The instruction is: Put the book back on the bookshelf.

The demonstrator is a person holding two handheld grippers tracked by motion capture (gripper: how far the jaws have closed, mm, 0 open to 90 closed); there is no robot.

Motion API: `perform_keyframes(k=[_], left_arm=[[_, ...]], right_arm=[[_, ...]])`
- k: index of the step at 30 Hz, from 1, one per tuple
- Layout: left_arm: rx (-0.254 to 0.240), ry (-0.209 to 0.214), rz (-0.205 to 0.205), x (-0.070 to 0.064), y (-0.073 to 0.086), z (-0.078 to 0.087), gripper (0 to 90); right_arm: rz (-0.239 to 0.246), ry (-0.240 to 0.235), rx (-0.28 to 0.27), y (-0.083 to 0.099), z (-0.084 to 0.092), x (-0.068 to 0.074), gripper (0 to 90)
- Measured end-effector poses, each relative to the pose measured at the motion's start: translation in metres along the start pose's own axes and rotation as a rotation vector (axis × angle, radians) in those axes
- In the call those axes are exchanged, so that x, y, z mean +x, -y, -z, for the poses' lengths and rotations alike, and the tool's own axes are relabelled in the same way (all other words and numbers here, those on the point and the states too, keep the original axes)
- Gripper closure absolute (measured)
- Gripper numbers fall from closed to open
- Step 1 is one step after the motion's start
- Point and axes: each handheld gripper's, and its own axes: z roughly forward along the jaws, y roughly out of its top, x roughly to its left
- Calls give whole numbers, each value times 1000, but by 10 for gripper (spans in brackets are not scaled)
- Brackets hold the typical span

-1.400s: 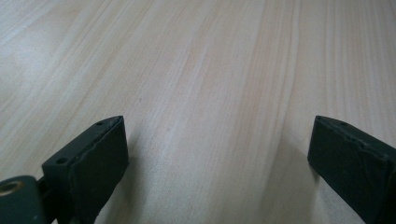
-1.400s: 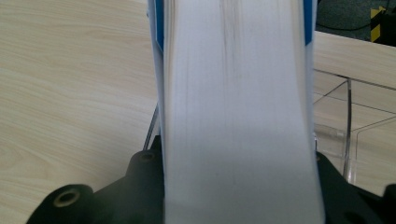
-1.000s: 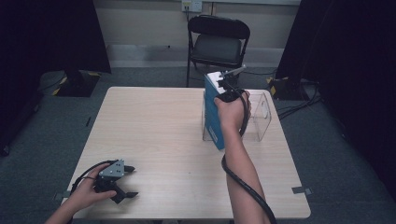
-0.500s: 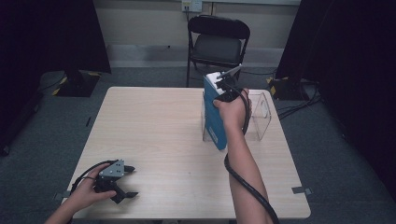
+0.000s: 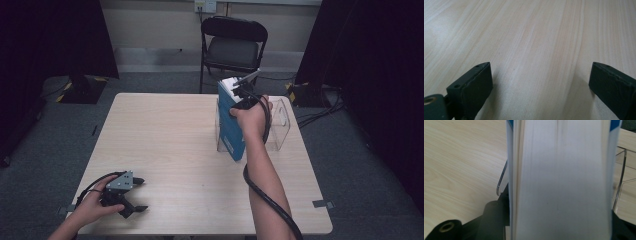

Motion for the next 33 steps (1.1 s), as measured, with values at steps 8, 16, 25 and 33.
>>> perform_keyframes(k=[8,16,25,33], left_arm=[[0,0,-1,0,0,0,47],[1,-2,1,0,0,0,48],[0,-2,2,0,0,0,46],[2,2,5,-1,0,0,39]], right_arm=[[6,11,22,2,0,2,563],[-13,29,32,2,0,3,607],[-62,31,7,4,2,1,617],[-118,46,-51,2,9,-1,617]])
